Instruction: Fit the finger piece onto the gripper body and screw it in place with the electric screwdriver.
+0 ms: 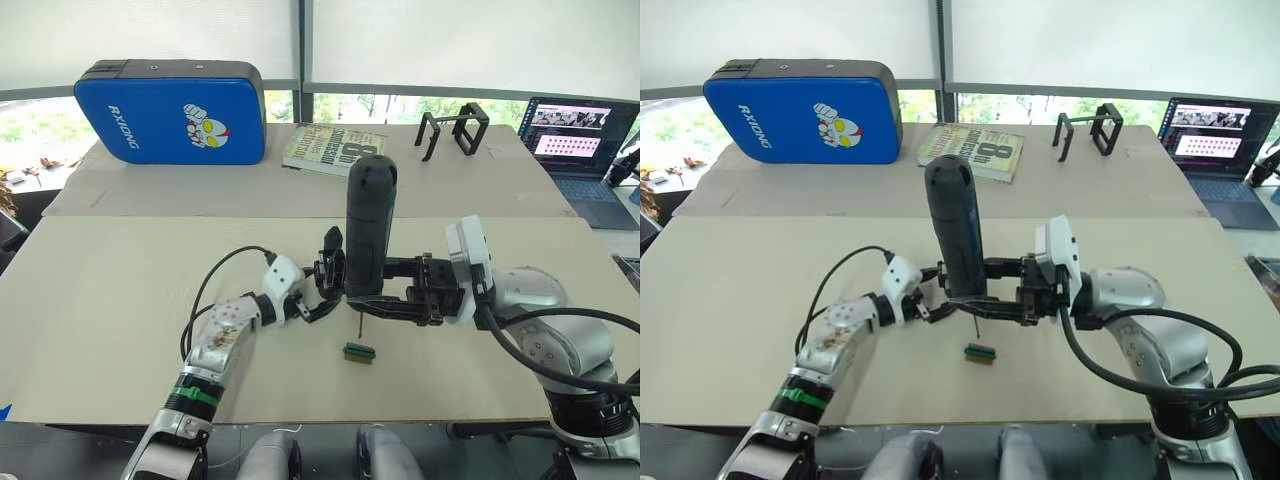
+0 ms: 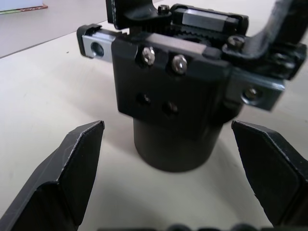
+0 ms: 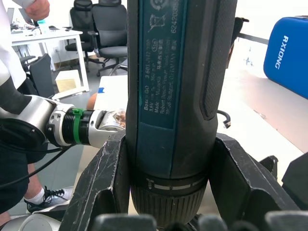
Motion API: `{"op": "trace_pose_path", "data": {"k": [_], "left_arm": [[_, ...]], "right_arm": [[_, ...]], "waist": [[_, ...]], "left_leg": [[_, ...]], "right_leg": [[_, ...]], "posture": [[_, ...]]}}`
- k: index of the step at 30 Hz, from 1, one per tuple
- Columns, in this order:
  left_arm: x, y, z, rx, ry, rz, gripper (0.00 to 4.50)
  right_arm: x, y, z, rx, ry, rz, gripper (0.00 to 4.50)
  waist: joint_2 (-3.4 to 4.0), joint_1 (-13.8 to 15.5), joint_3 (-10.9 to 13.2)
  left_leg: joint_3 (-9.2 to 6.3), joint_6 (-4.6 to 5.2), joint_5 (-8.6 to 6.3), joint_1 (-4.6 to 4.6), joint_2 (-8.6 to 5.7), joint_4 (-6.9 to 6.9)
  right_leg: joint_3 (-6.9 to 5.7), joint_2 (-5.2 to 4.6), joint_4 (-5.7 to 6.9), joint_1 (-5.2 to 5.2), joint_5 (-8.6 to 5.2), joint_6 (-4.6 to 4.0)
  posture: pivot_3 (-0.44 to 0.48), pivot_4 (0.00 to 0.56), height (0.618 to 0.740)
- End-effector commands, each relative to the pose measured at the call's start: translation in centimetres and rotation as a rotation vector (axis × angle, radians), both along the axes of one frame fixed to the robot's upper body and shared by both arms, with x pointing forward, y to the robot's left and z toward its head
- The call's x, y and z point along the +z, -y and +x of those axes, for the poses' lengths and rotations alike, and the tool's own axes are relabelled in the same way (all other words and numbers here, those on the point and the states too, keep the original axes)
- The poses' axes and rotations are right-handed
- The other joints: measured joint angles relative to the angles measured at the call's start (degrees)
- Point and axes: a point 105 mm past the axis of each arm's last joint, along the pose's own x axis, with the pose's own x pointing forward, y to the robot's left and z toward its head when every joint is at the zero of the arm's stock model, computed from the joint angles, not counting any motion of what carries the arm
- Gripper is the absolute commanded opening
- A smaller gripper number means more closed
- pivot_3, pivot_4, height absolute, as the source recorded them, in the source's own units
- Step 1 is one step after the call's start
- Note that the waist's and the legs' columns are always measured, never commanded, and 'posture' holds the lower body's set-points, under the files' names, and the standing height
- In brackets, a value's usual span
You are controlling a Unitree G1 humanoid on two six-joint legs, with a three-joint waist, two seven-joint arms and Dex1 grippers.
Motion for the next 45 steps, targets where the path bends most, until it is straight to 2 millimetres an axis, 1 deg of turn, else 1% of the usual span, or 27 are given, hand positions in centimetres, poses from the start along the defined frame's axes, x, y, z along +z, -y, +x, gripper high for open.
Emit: {"op": "trace_pose_path", "data": {"k": [1, 6, 7, 8, 11, 13, 14, 18, 19, 21, 24, 27, 28, 29, 31, 34, 37, 40, 42, 45], "left_arm": [[0.9, 0.6, 0.6, -0.002, 0.045, -0.004, 4.50], [0.7, 0.5, 1.0, -0.022, 0.056, 0.016, 4.50], [0.9, 0.3, 1.0, -0.045, 0.061, 0.015, 3.97], [1.0, 0.2, 0.9, -0.070, 0.064, 0.016, 3.64], [1.8, 0.0, 0.1, -0.206, 0.071, 0.009, 2.32], [2.4, -0.1, -0.1, -0.292, 0.091, 0.017, 2.32], [2.8, -0.3, 0.0, -0.339, 0.106, 0.033, 2.32], [4.3, -1.2, 1.4, -0.403, 0.140, 0.058, 2.32], [4.4, -1.3, 1.6, -0.412, 0.148, 0.063, 2.32], [4.1, -1.4, 2.0, -0.415, 0.149, 0.092, 2.32], [2.7, -1.7, 2.5, -0.378, 0.096, 0.132, 2.32], [1.6, -2.3, 2.9, -0.324, 0.064, 0.136, 3.82], [1.3, -2.4, 2.7, -0.320, 0.057, 0.139, 4.22], [1.0, -2.6, 2.5, -0.319, 0.052, 0.138, 4.50], [0.9, -2.9, 1.9, -0.319, 0.059, 0.123, 4.50], [1.3, -3.0, 1.2, -0.295, 0.084, 0.097, 4.50], [1.5, -3.4, 0.5, -0.206, 0.104, 0.064, 4.50], [1.4, -3.2, -0.6, -0.147, 0.116, 0.045, 4.50], [1.4, -3.1, -0.7, -0.108, 0.107, 0.039, 4.50], [1.2, -3.1, -0.2, -0.029, 0.102, 0.028, 4.50]], "right_arm": [[1.6, 0.3, -0.4, -0.004, 0.089, 0.030, 1.91], [1.6, 0.4, -0.4, -0.009, 0.090, 0.028, 1.91], [1.7, 0.4, -0.4, -0.010, 0.089, 0.027, 1.91], [1.7, 0.4, -0.4, -0.011, 0.089, 0.027, 1.91], [1.8, 0.6, -0.5, -0.009, 0.085, 0.021, 1.91], [1.8, 0.7, -0.5, -0.010, 0.084, 0.018, 1.91], [1.8, 0.8, -0.5, -0.010, 0.083, 0.014, 1.91], [1.8, 1.0, -0.5, -0.014, 0.081, 0.003, 1.91], [1.8, 1.0, -0.5, -0.016, 0.081, 0.002, 1.91], [1.8, 1.1, -0.5, -0.022, 0.080, 0.001, 1.91], [1.8, 1.1, -0.4, -0.030, 0.077, 0.004, 1.91], [1.8, 1.1, -0.4, -0.039, 0.072, 0.011, 1.91], [1.8, 1.1, -0.5, -0.039, 0.071, 0.010, 1.91], [1.8, 1.1, -0.5, -0.038, 0.071, 0.010, 1.91], [2.0, 1.0, -0.6, -0.034, 0.073, 0.013, 1.91], [2.5, 0.9, -0.7, -0.026, 0.075, 0.023, 1.91], [3.3, 0.5, -0.9, 0.001, 0.059, 0.039, 1.91], [3.6, 0.1, -0.9, 0.032, 0.053, 0.038, 1.91], [3.7, 0.1, -0.7, 0.036, 0.046, 0.039, 1.91], [3.6, -0.1, -0.4, 0.046, 0.038, 0.039, 1.91]], "waist": [[0.00, 0.00, 0.00], [0.00, -0.05, 0.00], [0.00, -0.03, 0.00], [0.00, -0.03, 0.00], [0.00, -0.08, 0.00], [0.00, -0.10, 0.00], [-0.01, -0.05, 0.00], [-0.04, 0.20, 0.02], [-0.04, 0.15, 0.02], [-0.04, 0.05, 0.02], [-0.04, 0.00, 0.02], [-0.04, -0.10, 0.02], [-0.04, -0.07, 0.02], [-0.04, -0.06, 0.02], [-0.04, -0.11, 0.02], [-0.04, -0.16, 0.02], [-0.04, -0.25, 0.02], [-0.04, -0.21, 0.02], [-0.04, 0.07, 0.02], [-0.04, 0.26, 0.02]], "left_leg": [[0.00, 0.00, 0.00, 0.00, 0.00, 0.00], [0.00, 0.00, 0.00, 0.00, 0.00, 0.00], [0.00, 0.00, 0.00, 0.00, 0.01, 0.00], [0.00, 0.00, 0.00, 0.00, 0.01, 0.00], [0.00, 0.00, 0.00, 0.00, 0.01, 0.00], [0.00, 0.00, 0.00, -0.02, 0.01, 0.00], [0.00, 0.00, 0.00, -0.04, 0.01, 0.00], [-0.03, 0.00, 0.01, -0.25, -0.03, 0.09], [-0.03, 0.01, 0.00, -0.27, -0.04, 0.12], [-0.02, 0.07, -0.03, -0.29, -0.05, 0.13], [-0.01, 0.13, -0.07, -0.31, -0.05, 0.13], [-0.01, 0.20, -0.11, -0.38, -0.05, 0.13], [-0.01, 0.21, -0.12, -0.40, -0.05, 0.13], [0.00, 0.23, -0.13, -0.40, -0.05, 0.13], [0.00, 0.26, -0.14, -0.39, -0.05, 0.12], [0.00, 0.27, -0.15, -0.37, -0.03, 0.12], [0.00, 0.26, -0.15, -0.35, -0.01, 0.13], [0.00, 0.26, -0.15, -0.27, 0.00, 0.13], [0.00, 0.21, -0.12, -0.24, 0.00, 0.13], [-0.04, 0.13, -0.07, -0.22, -0.02, 0.14]], "right_leg": [[0.00, 0.00, -0.01, 0.00, 0.00, 0.00], [0.00, 0.00, -0.01, 0.00, 0.00, 0.00], [0.00, 0.00, 0.00, 0.00, 0.00, 0.00], [0.00, 0.00, 0.00, 0.00, 0.00, 0.00], [-0.01, 0.00, 0.00, -0.01, 0.00, -0.01], [-0.01, 0.02, -0.01, -0.04, 0.00, -0.01], [-0.02, 0.02, -0.01, -0.05, 0.00, -0.01], [-0.15, 0.01, -0.05, -0.13, 0.03, 0.02], [-0.15, 0.01, -0.07, -0.13, 0.05, 0.04], [-0.13, 0.00, -0.08, -0.12, 0.07, 0.08], [-0.11, 0.01, -0.05, -0.11, 0.11, 0.14], [-0.12, 0.03, -0.03, -0.11, 0.14, 0.20], [-0.12, 0.03, -0.05, -0.12, 0.15, 0.22], [-0.12, 0.02, -0.07, -0.11, 0.15, 0.22], [-0.11, 0.01, -0.08, -0.11, 0.15, 0.23], [-0.06, -0.01, -0.06, -0.11, 0.15, 0.23], [-0.04, -0.04, -0.05, -0.11, 0.16, 0.23], [0.00, -0.09, -0.08, -0.12, 0.16, 0.22], [0.00, -0.11, -0.07, -0.12, 0.18, 0.19], [-0.05, -0.13, -0.04, -0.09, 0.22, 0.12]], "posture": [[0.000, 0.150, 0.740], [0.000, 0.150, 0.740], [0.000, 0.150, 0.740], [0.000, 0.150, 0.740], [0.000, 0.150, 0.740], [0.000, 0.150, 0.740], [0.000, 0.150, 0.740], [0.000, 0.150, 0.740], [0.000, 0.150, 0.740], [0.000, 0.150, 0.740], [0.000, 0.150, 0.740], [0.000, 0.150, 0.740], [0.000, 0.150, 0.740], [0.000, 0.150, 0.740], [0.000, 0.150, 0.740], [0.000, 0.150, 0.740], [0.000, 0.150, 0.740], [0.000, 0.150, 0.740], [0.000, 0.150, 0.740], [0.000, 0.150, 0.740]]}}
